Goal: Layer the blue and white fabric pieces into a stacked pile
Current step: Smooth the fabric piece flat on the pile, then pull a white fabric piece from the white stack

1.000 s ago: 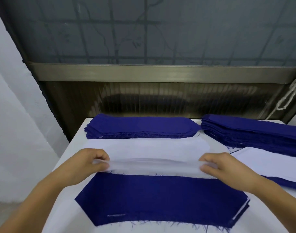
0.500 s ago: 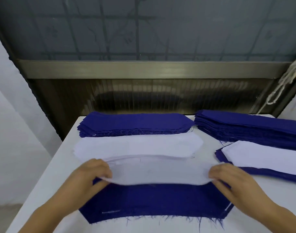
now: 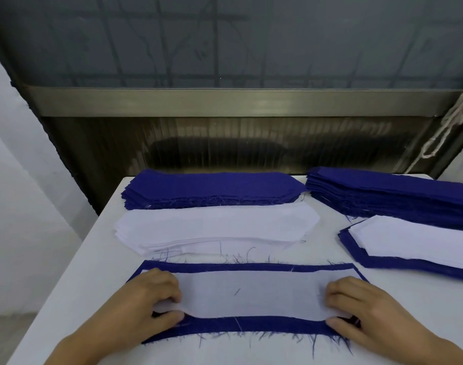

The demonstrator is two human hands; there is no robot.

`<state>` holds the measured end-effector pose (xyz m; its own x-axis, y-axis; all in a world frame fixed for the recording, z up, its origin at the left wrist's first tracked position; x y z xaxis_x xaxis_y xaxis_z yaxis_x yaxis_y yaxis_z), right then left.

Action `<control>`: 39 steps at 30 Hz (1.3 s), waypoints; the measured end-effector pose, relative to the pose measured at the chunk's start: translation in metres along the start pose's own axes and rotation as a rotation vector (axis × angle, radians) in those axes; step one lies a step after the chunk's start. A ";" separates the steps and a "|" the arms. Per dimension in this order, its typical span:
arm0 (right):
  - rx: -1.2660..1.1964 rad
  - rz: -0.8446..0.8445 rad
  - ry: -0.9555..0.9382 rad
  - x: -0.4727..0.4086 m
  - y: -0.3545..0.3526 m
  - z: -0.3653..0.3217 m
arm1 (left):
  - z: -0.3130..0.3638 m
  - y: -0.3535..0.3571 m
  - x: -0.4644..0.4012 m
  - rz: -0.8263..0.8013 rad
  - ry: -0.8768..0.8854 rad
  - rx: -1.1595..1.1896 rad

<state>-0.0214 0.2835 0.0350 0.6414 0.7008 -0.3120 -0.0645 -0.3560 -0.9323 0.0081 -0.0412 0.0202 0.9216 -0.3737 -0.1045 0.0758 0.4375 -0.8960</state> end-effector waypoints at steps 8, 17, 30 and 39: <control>-0.043 -0.082 0.041 -0.027 0.019 -0.012 | 0.010 0.016 -0.022 0.005 -0.006 -0.027; -0.014 -0.168 0.188 -0.021 0.015 0.024 | -0.006 0.010 -0.019 0.003 -0.016 -0.124; -0.097 -0.025 0.365 -0.127 0.031 0.073 | 0.003 0.002 -0.133 0.240 -0.098 -0.167; -0.266 -0.024 0.437 -0.135 0.044 0.087 | -0.002 0.007 -0.146 0.226 -0.157 -0.118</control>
<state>-0.1769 0.2268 0.0199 0.9037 0.4071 -0.1323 0.1146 -0.5279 -0.8415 -0.1268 0.0150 0.0289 0.9582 -0.1428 -0.2478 -0.1747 0.3935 -0.9026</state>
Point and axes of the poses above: each hand's wrist, its own x-axis away from the middle knuckle, its own y-axis out of the palm, z = x × y, the point moved 10 cm from there along -x, towards the middle knuckle
